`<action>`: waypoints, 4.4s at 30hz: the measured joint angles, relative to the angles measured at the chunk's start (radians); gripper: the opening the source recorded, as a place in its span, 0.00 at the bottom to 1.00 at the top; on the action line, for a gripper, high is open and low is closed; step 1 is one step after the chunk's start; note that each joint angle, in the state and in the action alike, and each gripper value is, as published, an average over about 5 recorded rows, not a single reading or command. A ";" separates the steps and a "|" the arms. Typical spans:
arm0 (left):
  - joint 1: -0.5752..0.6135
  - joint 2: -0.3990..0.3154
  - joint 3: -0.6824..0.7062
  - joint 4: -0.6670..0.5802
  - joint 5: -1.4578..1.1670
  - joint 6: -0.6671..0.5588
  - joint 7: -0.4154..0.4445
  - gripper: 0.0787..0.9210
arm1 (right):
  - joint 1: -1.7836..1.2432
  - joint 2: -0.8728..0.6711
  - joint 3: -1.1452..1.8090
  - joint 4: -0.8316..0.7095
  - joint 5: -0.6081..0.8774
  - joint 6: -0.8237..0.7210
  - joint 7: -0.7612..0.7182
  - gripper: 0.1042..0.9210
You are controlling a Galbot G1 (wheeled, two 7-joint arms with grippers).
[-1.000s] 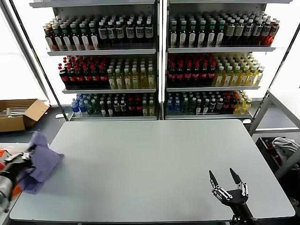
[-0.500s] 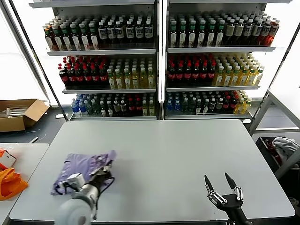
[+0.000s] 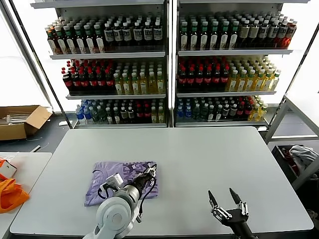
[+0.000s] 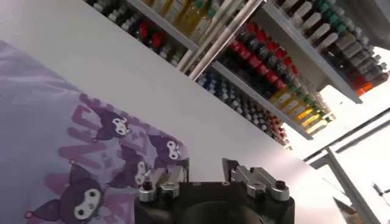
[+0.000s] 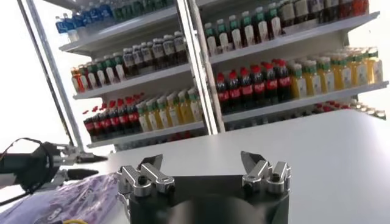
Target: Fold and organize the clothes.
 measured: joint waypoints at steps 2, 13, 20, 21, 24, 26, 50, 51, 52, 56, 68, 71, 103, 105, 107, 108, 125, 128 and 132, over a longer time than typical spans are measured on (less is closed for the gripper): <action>-0.002 0.004 -0.001 -0.016 -0.013 0.009 0.004 0.48 | 0.028 -0.005 -0.026 -0.007 0.010 -0.031 0.018 0.88; 0.049 0.103 -0.166 -0.127 -0.029 0.048 0.080 0.84 | 0.330 0.026 -0.282 -0.128 0.095 -0.218 0.177 0.88; 0.120 0.151 -0.284 -0.203 -0.002 0.057 0.119 0.88 | 0.520 0.060 -0.448 -0.236 0.173 -0.342 0.284 0.88; 0.129 0.152 -0.294 -0.211 0.004 0.058 0.122 0.88 | 0.541 0.064 -0.468 -0.249 0.184 -0.359 0.298 0.87; 0.152 0.154 -0.319 -0.228 0.019 0.060 0.130 0.88 | 0.598 0.077 -0.518 -0.287 0.211 -0.402 0.330 0.83; 0.165 0.153 -0.333 -0.238 0.028 0.061 0.134 0.88 | 0.628 0.086 -0.544 -0.308 0.225 -0.424 0.346 0.78; 0.212 0.151 -0.408 -0.269 0.077 0.068 0.156 0.88 | 0.658 0.003 -0.538 -0.286 0.240 -0.527 0.350 0.01; 0.211 0.150 -0.409 -0.269 0.077 0.068 0.156 0.88 | 0.652 -0.009 -0.527 -0.278 0.237 -0.528 0.346 0.01; 0.211 0.148 -0.410 -0.269 0.077 0.068 0.156 0.88 | 0.644 -0.021 -0.514 -0.269 0.233 -0.529 0.341 0.01; 0.211 0.141 -0.410 -0.270 0.078 0.068 0.158 0.88 | 0.604 -0.078 -0.453 -0.237 0.210 -0.531 0.316 0.01; 0.224 0.121 -0.390 -0.278 0.083 0.069 0.162 0.88 | 0.439 -0.211 -0.224 -0.145 0.128 -0.470 0.213 0.36; 0.230 0.119 -0.385 -0.279 0.084 0.067 0.165 0.88 | 0.425 -0.213 -0.194 -0.124 0.106 -0.437 0.208 0.47; 0.350 0.078 -0.389 -0.283 0.213 0.029 0.221 0.88 | 0.747 0.142 -0.682 -0.403 -0.187 -0.519 0.467 0.88; 0.358 0.069 -0.382 -0.279 0.226 0.026 0.225 0.88 | 0.747 0.139 -0.688 -0.400 -0.189 -0.527 0.480 0.88; 0.361 0.063 -0.377 -0.275 0.236 0.023 0.227 0.88 | 0.745 0.133 -0.691 -0.393 -0.193 -0.532 0.487 0.88; 0.362 0.061 -0.376 -0.274 0.241 0.021 0.228 0.88 | 0.744 0.130 -0.692 -0.387 -0.196 -0.531 0.489 0.88; 0.377 0.060 -0.450 -0.278 0.333 -0.021 0.318 0.88 | 0.590 0.007 -0.449 -0.170 -0.238 -0.225 0.295 0.88; 0.378 0.052 -0.474 -0.281 0.362 -0.036 0.371 0.88 | 0.522 -0.002 -0.348 -0.139 -0.233 -0.168 0.248 0.88; 0.373 0.039 -0.506 -0.291 0.401 -0.054 0.454 0.88 | 0.428 -0.005 -0.215 -0.104 -0.216 -0.111 0.185 0.88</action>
